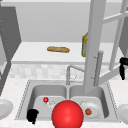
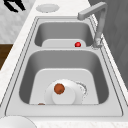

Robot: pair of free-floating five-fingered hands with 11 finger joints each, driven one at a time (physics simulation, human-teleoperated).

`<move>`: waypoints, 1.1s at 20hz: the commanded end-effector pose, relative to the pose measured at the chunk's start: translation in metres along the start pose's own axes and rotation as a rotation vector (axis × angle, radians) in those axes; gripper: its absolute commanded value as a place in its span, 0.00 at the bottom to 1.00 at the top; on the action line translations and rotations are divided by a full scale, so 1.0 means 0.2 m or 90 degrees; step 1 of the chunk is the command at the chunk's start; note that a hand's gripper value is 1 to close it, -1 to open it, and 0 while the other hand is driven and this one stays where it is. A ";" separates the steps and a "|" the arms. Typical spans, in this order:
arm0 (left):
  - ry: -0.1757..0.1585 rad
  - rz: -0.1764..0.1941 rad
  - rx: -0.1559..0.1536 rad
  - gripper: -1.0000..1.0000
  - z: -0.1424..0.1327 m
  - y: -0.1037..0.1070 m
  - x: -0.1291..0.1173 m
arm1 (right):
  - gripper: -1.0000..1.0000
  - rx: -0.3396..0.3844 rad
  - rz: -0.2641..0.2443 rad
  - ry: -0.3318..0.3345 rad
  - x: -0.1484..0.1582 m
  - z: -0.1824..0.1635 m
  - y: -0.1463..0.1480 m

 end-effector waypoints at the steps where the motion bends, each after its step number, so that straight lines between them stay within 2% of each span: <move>1: 0.000 0.000 0.000 0.50 0.00 0.00 0.00 | 0.00 -0.007 -0.034 -0.012 0.03 0.14 0.05; 3: 0.000 0.000 0.000 0.50 0.00 0.00 0.00 | 0.00 -0.005 -0.025 -0.002 0.06 0.20 0.05; 6: 0.000 0.000 0.000 0.50 0.00 0.00 0.00 | 0.00 0.004 -0.030 0.007 0.07 0.30 0.07; 13: 0.000 0.000 0.000 0.50 0.00 0.00 0.00 | 0.00 0.014 -0.073 0.006 0.10 0.45 0.14; 15: 0.000 0.000 0.000 0.50 0.00 0.00 0.00 | 0.00 0.020 -0.088 0.024 0.14 0.46 0.13; 22: 0.000 0.000 0.000 0.50 0.00 0.00 0.00 | 0.00 0.022 -0.077 0.079 0.38 0.42 0.01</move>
